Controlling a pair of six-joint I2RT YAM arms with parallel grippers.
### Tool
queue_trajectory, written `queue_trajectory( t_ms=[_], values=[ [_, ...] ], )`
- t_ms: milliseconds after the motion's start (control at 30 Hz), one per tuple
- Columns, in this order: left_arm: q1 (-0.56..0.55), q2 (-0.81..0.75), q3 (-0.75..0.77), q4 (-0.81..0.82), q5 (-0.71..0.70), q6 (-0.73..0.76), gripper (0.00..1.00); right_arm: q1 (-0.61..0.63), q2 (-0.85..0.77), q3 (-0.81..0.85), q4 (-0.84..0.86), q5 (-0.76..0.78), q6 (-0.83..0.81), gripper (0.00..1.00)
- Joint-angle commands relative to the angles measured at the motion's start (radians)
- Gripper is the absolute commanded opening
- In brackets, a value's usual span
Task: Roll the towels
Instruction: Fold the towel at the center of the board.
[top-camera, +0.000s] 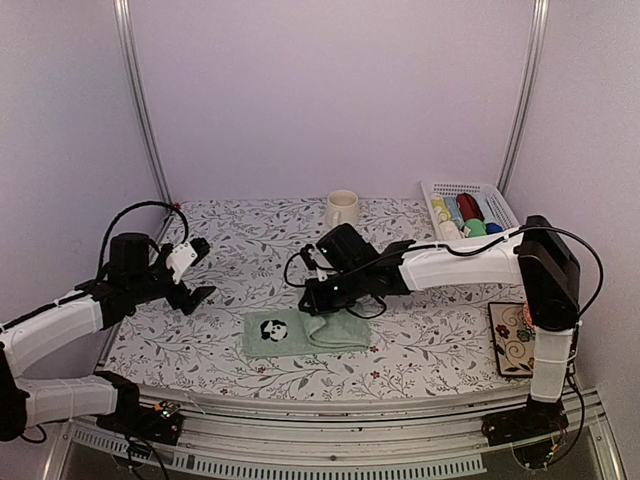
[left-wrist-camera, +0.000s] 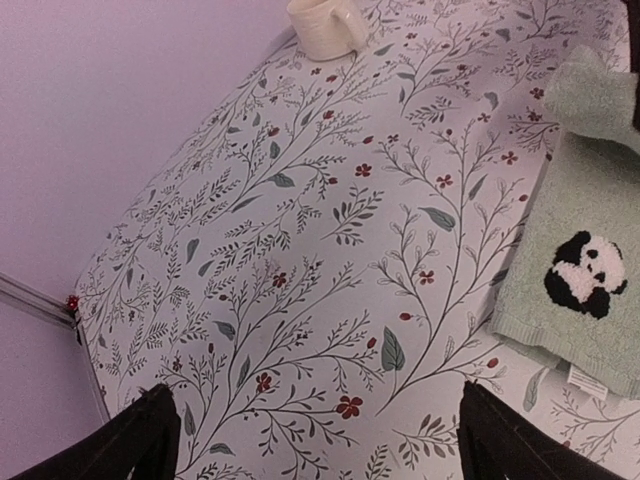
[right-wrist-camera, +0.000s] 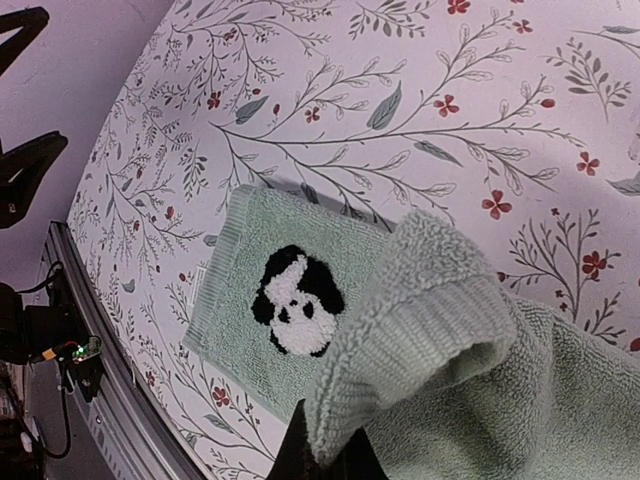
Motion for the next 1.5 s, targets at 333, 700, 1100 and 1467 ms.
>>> queue_trajectory(
  t_ms=[333,700,1100,1467],
  values=[
    [0.026,0.004,-0.015,0.060,-0.039,-0.024,0.97,0.038,0.134,0.115,0.136,-0.064,-0.001,0.02],
    [0.029,0.009,-0.019,0.070,-0.027,-0.023,0.97,0.046,0.204,0.179,0.143,-0.087,-0.009,0.02],
    [0.029,0.017,-0.019,0.067,-0.016,-0.024,0.97,0.059,0.257,0.217,0.141,-0.121,-0.005,0.02],
    [0.030,0.023,-0.018,0.068,-0.015,-0.025,0.97,0.061,0.204,0.207,0.094,-0.136,-0.039,0.02]
  ],
)
